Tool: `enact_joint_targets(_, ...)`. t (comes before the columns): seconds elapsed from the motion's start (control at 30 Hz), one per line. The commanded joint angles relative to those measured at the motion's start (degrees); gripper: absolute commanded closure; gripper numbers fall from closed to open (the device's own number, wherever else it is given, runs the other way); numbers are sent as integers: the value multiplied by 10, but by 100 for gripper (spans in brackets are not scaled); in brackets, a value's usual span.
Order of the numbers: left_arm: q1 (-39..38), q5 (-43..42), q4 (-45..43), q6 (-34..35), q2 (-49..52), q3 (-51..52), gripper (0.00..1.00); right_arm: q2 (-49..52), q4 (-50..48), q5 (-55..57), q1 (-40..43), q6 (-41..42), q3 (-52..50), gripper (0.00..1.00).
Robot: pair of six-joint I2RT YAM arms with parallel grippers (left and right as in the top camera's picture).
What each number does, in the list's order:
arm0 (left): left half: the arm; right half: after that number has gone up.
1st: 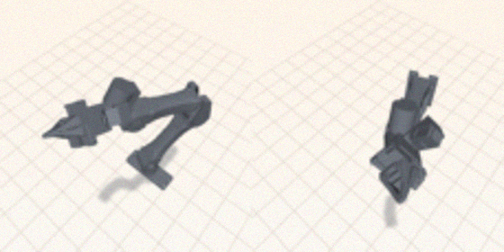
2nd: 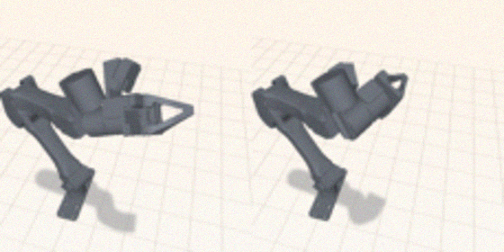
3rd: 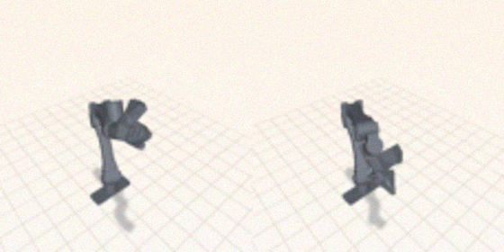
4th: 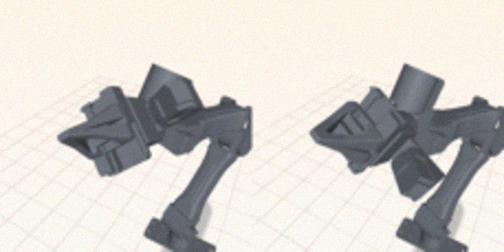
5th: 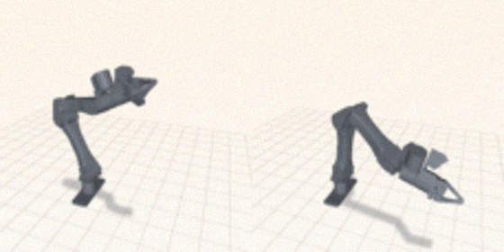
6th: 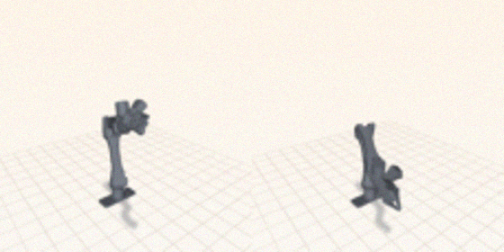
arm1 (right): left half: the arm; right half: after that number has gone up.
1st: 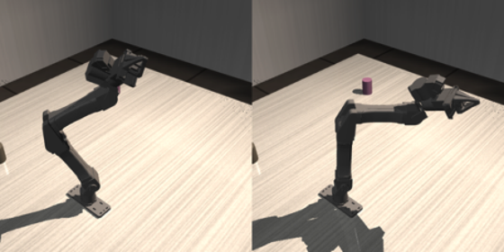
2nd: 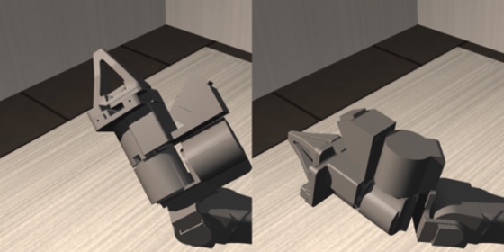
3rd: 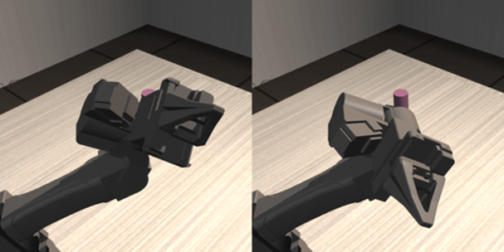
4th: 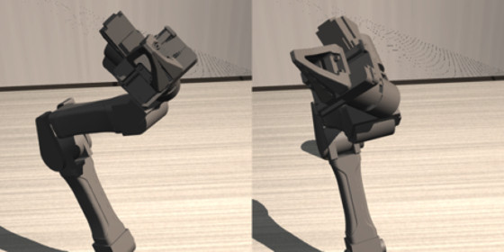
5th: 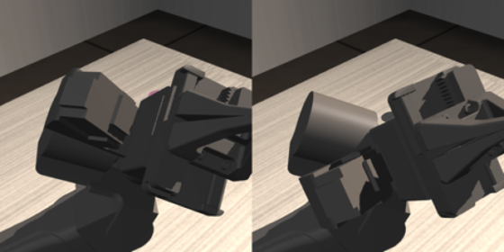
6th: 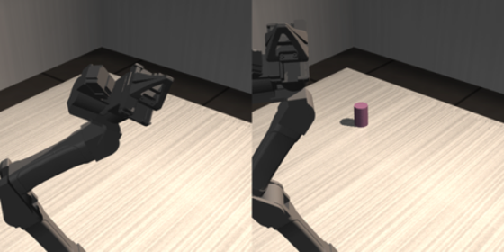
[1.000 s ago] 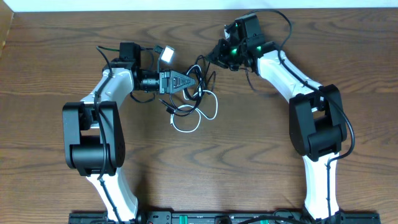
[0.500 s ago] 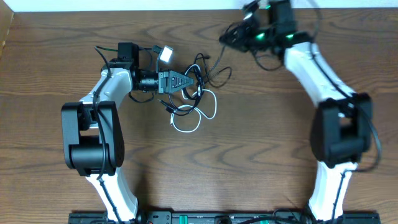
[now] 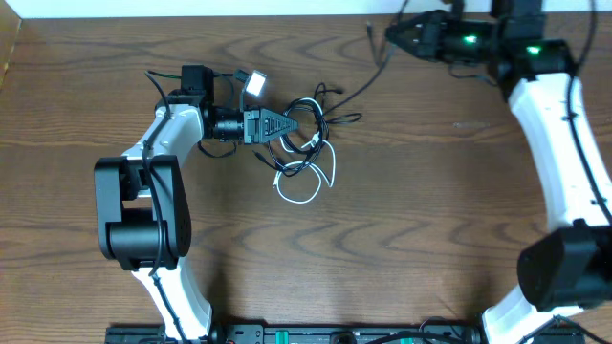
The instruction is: Untangle cables
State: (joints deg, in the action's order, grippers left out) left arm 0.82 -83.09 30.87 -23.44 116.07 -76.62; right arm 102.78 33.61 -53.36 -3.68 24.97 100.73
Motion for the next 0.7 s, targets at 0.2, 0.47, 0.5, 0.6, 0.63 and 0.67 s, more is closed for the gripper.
enact_joint_targets(0.2, 22, 96, 2, 22, 2, -5, 93, -104, 84, -10, 80, -95, 3, 99)
enact_joint_targets(0.47, 24, 325, 0, 156, 2, -5, 92, -138, 143, -8, 151, -109, 3, 99)
enact_joint_targets(0.5, 24, 329, 0, 159, 2, -5, 92, -138, 148, -8, 155, -109, 3, 99)
enact_joint_targets(0.6, 24, 328, 0, 159, 2, -5, 92, -137, 175, -5, 161, -130, 3, 99)
enact_joint_targets(0.63, 24, 328, -1, 159, 2, -5, 92, -137, 182, -5, 161, -136, 3, 99)
enact_joint_targets(0.67, 24, 328, -1, 159, 2, -5, 92, -137, 192, 3, 160, -143, 3, 99)
